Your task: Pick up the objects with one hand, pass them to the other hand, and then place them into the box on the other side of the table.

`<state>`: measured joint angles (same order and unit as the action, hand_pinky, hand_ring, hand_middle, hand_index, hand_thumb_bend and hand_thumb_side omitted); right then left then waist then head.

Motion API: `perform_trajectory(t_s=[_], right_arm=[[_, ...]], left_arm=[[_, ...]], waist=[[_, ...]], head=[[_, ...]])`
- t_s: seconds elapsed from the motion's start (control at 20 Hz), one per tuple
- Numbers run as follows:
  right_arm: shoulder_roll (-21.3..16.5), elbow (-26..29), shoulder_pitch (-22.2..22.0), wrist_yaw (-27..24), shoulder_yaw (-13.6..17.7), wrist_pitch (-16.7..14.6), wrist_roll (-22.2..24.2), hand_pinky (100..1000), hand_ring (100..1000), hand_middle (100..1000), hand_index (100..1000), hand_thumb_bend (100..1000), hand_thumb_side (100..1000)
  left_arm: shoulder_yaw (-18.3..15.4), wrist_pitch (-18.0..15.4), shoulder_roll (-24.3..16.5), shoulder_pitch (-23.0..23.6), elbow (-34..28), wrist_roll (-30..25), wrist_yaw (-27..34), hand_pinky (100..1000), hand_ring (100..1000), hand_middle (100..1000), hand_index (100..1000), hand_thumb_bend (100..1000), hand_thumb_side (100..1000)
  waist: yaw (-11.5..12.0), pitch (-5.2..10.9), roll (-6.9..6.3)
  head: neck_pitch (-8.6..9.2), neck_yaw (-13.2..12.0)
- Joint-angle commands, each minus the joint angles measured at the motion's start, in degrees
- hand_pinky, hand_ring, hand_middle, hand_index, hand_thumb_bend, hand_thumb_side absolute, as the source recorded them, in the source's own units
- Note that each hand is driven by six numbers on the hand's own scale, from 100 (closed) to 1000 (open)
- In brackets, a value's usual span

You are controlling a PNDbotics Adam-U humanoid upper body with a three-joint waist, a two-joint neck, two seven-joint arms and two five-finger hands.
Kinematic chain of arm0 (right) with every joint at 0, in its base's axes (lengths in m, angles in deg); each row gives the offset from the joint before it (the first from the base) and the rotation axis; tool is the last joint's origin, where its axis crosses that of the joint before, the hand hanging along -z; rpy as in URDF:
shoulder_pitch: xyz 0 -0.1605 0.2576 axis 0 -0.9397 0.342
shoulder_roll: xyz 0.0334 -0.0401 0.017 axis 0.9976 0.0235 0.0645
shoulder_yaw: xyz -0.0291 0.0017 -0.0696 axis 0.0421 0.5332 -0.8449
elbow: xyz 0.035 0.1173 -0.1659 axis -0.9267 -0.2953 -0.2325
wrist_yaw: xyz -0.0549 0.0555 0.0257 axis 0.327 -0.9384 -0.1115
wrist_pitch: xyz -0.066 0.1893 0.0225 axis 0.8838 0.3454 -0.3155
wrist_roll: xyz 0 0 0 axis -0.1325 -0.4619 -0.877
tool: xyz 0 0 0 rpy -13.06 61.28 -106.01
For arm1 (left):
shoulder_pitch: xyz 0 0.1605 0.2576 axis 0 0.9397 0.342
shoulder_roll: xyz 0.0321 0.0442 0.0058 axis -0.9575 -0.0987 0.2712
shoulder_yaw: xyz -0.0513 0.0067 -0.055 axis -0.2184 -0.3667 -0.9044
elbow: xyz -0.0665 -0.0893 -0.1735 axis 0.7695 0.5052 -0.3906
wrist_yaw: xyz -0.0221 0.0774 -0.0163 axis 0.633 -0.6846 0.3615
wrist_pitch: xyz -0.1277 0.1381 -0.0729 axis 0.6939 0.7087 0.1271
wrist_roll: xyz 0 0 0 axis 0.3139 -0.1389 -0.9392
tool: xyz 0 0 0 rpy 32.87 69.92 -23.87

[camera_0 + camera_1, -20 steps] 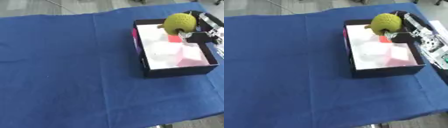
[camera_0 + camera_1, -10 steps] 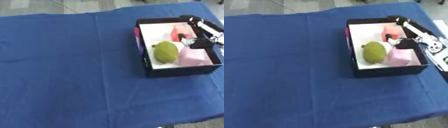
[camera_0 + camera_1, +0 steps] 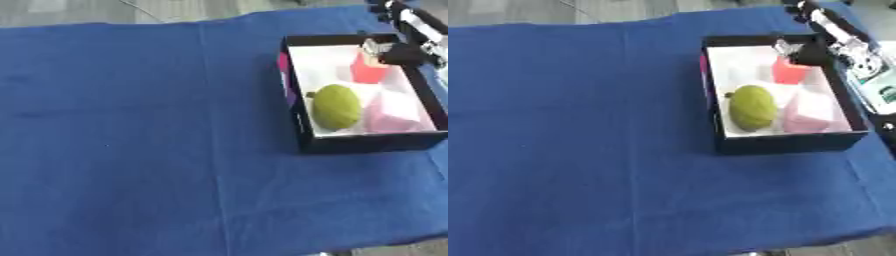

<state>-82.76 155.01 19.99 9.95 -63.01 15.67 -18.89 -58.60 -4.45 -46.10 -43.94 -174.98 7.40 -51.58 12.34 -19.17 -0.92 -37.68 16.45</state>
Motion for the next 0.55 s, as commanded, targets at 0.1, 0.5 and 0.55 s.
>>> perform_trajectory(t_s=[0.1, 0.5, 0.55], right_arm=[[1.79, 12.20, -2.07, -17.47, 3.44, 3.57, 3.48, 1000, 1000, 1000, 1000, 100, 576], [9.58, 18.67, -5.87, -18.68, 5.37, 6.17, -0.31, 1000, 1000, 1000, 1000, 100, 631], [10.78, 18.69, -6.32, -17.93, 5.15, 6.52, 0.02, 1000, 1000, 1000, 1000, 100, 635]], left_arm=[[-4.33, 0.29, -0.63, 0.22, -0.82, 2.47, 3.82, 876, 721, 694, 906, 100, 767], [-8.45, -1.38, 1.49, 0.41, 2.77, -1.01, 21.40, 910, 743, 729, 958, 138, 890], [-8.85, -1.83, 1.90, 0.28, 3.24, -1.88, 23.25, 908, 742, 729, 959, 141, 888]], waist=[[-0.03, 1.58, 0.23], [0.61, 1.91, 0.85], [0.71, 1.96, 0.98]], head=[[0.10, -3.37], [-0.35, -7.69], [-0.38, -8.10]])
